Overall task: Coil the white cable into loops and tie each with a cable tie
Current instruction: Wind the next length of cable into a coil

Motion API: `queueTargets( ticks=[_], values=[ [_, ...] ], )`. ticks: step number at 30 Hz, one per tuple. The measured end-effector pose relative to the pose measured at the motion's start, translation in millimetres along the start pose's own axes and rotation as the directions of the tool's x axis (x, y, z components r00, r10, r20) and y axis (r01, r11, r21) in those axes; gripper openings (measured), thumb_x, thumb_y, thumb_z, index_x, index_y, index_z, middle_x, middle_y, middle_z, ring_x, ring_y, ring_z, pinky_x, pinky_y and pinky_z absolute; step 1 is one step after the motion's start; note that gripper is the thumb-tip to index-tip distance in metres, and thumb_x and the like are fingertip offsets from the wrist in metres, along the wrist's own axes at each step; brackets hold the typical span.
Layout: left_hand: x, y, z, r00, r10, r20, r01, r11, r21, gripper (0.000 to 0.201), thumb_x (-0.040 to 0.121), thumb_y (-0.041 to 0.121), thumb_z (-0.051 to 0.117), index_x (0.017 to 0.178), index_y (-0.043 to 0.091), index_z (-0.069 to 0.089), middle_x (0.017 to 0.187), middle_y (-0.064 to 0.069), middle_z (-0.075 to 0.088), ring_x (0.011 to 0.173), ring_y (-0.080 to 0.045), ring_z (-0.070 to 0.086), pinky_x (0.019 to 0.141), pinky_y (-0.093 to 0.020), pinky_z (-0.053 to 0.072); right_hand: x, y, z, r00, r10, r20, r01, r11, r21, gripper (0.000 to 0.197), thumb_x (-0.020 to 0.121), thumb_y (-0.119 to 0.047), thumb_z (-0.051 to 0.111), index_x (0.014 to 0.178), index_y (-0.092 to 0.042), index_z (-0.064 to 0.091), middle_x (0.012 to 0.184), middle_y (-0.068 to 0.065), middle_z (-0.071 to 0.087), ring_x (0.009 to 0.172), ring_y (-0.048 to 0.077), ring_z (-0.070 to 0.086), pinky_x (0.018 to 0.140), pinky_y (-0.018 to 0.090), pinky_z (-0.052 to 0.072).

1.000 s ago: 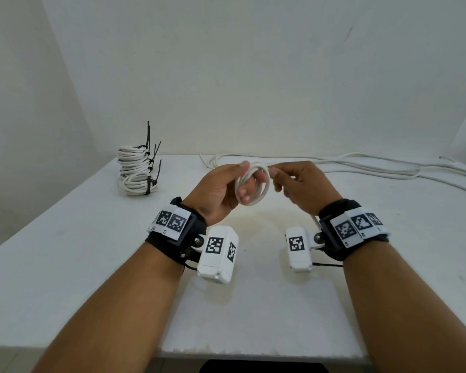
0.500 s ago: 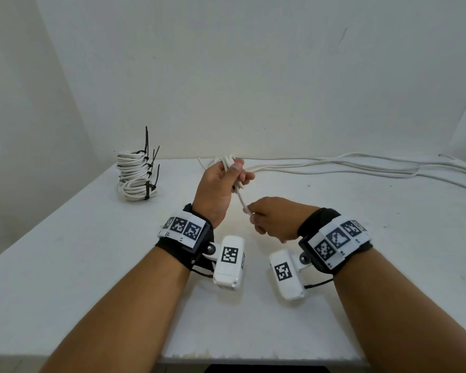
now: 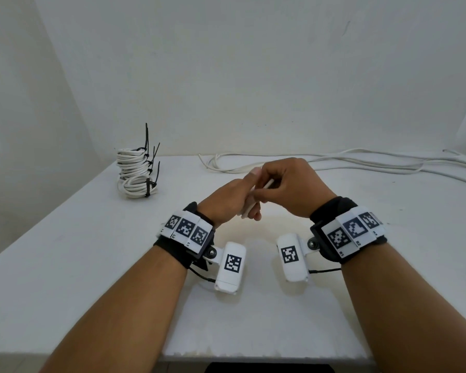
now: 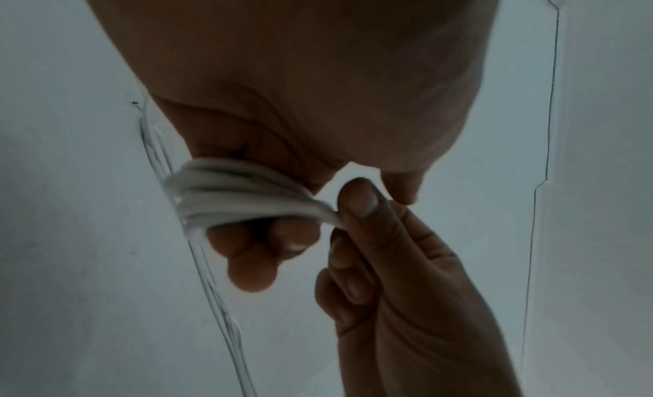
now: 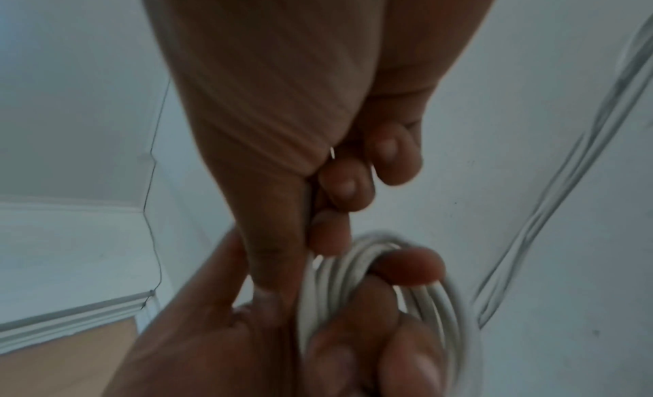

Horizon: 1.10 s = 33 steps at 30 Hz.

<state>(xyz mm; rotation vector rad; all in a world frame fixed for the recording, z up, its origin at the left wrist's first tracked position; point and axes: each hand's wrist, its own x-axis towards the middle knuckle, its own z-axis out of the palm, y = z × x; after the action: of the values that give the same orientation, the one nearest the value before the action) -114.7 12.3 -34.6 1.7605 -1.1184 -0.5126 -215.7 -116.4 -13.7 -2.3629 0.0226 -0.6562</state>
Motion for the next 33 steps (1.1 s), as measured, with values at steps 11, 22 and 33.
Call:
queueTargets(
  ticks=[11,22,33],
  values=[
    [-4.5,5.8,-3.5,0.988,-0.001,-0.157,-0.035,0.974,-0.225,0.074,0.093,0.067,0.033,0.064,0.005,0.059,0.053,-0.008,0.054,0.046,-0.013,0.042,0.05,-0.017,0.036,5.0,12.1,8.4,0.988,-0.135,-0.077,0.141,0.987,0.077,0.014,0.091,-0.019,0.068,0.1,-0.025,0.077,0.095,-0.014,0.074,0.086,-0.002,0.067,0.078,0.009,0.045],
    [0.2,16.7,-10.4,0.964,-0.18,-0.195,0.025,0.793,-0.608,0.032,0.102,0.029,0.046,0.073,0.015,0.048,0.052,0.003,0.034,0.037,-0.008,0.029,0.044,-0.019,0.041,9.6,9.1,13.4,0.964,-0.031,-0.263,0.044,0.998,0.044,0.014,0.093,-0.021,0.067,0.095,-0.018,0.08,0.058,-0.012,0.067,0.051,0.006,0.057,0.058,0.025,0.049],
    [22.1,24.3,10.7,0.951,-0.149,-0.272,-0.054,0.784,-0.618,0.012,0.1,0.02,0.05,0.093,0.01,0.053,0.053,0.002,0.051,0.04,-0.009,0.037,0.046,-0.023,0.037,0.9,3.5,1.3,0.986,0.057,-0.155,-0.101,0.952,-0.29,0.026,0.098,-0.022,0.05,0.083,-0.007,0.065,0.063,-0.003,0.054,0.061,0.015,0.047,0.063,0.027,0.031]
  ],
)
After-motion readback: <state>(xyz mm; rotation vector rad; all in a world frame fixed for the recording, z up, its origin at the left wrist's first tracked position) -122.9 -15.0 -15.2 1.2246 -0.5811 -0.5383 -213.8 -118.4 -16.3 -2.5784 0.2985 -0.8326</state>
